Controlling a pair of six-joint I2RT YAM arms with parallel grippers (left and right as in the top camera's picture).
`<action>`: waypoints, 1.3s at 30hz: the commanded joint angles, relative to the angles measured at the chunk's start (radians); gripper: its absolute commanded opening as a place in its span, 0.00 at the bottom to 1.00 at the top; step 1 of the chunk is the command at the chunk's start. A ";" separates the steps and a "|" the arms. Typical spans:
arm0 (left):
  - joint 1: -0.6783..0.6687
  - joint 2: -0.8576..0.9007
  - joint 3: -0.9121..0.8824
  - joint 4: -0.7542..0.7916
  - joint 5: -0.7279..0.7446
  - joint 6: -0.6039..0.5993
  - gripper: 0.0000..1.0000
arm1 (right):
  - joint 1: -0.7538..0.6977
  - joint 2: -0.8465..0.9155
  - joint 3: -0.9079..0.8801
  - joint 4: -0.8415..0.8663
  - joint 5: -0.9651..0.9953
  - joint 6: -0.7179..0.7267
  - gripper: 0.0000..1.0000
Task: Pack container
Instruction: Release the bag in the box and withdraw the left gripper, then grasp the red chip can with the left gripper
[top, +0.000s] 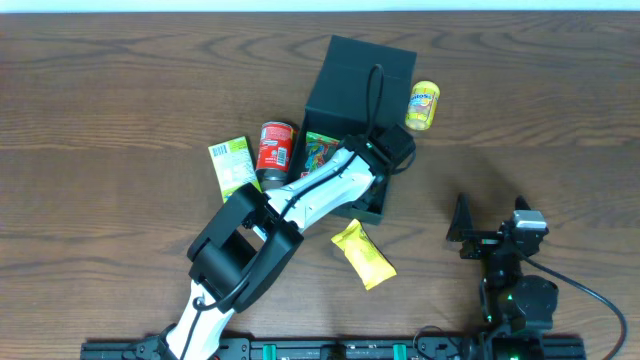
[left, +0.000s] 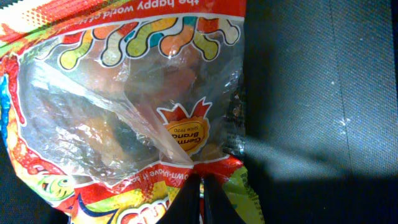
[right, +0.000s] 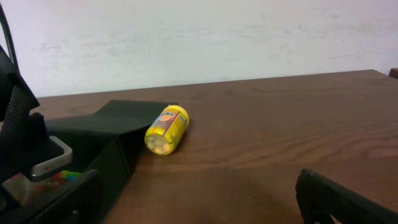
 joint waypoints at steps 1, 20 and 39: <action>0.003 -0.023 -0.003 -0.011 -0.029 0.006 0.06 | 0.014 -0.005 -0.002 -0.005 0.003 0.012 0.99; 0.008 -0.327 0.171 -0.046 -0.030 0.006 0.06 | 0.014 -0.005 -0.002 -0.005 0.003 0.012 0.99; 0.312 -0.658 0.171 -0.396 -0.118 -0.038 0.06 | 0.014 -0.005 -0.002 -0.006 0.003 0.012 0.99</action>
